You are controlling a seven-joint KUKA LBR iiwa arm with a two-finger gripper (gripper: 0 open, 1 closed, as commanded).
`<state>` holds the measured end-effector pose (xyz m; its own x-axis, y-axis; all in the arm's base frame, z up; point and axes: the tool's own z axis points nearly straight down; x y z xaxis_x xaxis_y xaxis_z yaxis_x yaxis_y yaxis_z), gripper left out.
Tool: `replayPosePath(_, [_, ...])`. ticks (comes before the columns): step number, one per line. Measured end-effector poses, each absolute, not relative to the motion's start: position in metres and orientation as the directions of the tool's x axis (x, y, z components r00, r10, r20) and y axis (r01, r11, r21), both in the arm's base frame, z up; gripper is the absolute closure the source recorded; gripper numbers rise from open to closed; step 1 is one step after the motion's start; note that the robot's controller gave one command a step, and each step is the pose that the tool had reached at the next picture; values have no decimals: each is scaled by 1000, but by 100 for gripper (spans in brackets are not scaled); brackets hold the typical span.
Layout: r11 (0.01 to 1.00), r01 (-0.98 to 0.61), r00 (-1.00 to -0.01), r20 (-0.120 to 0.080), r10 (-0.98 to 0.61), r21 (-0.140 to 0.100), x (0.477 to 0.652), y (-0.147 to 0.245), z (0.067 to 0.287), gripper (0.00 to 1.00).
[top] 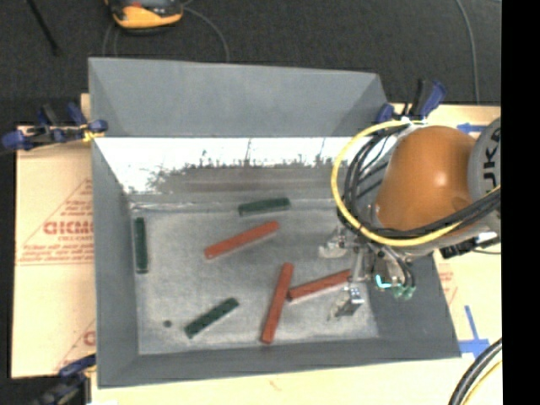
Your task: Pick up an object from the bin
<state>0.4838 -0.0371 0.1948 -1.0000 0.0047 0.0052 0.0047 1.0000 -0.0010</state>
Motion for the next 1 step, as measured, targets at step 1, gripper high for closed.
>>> replayPosePath(1, [1000, 4, -1000, -3, 4, -2, 486, -37, 199, 0])
